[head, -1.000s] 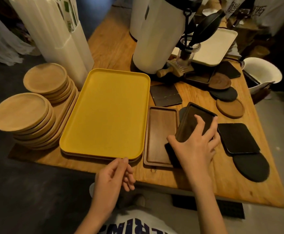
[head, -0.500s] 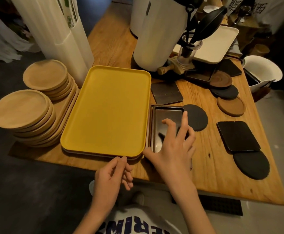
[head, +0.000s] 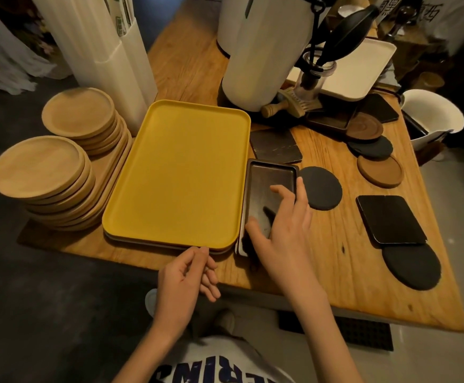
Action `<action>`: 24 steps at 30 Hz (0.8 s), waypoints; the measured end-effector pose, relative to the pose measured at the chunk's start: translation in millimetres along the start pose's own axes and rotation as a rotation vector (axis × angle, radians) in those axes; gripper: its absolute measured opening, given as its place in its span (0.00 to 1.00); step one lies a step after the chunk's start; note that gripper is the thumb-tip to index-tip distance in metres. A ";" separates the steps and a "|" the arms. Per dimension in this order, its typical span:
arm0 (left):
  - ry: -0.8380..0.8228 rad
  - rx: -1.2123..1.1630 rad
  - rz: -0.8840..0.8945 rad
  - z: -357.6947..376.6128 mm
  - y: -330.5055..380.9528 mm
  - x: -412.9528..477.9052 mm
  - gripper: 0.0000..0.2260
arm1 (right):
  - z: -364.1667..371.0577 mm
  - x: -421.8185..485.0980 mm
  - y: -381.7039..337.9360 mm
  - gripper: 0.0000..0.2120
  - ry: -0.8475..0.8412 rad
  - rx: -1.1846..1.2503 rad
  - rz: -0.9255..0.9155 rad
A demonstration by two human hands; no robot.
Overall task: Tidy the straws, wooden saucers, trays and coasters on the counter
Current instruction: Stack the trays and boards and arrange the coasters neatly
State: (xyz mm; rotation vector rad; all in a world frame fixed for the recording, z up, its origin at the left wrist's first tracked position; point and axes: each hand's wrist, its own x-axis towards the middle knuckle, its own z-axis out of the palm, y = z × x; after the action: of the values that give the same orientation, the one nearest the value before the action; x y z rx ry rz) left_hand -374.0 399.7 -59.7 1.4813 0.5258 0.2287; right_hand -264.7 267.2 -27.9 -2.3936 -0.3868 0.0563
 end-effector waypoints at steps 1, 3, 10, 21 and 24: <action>0.001 -0.005 -0.002 0.3 -0.5 0.4 0.15 | 0.1 -0.2 0.3 0.30 0.004 0.007 0.007; -0.001 -0.009 0.000 -0.1 -1.0 1.0 0.15 | -0.4 -0.4 2.2 0.28 0.014 0.026 0.018; -0.033 -0.013 0.024 -5.1 -6.7 0.1 0.15 | -9.2 -13.4 13.7 0.17 0.206 0.205 0.111; -0.102 0.076 0.091 -10.6 -9.3 -1.6 0.15 | -16.5 -104.8 32.9 0.10 0.504 0.245 0.303; -0.149 0.089 0.080 -14.3 -4.1 -0.2 0.15 | -15.3 -138.4 44.3 0.15 0.544 0.218 0.385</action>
State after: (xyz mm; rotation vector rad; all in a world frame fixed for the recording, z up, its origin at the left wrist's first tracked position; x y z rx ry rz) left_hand -381.7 411.8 -63.8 1.5934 0.3614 0.1577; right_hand -383.1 185.6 -54.3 -2.1247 0.3192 -0.3526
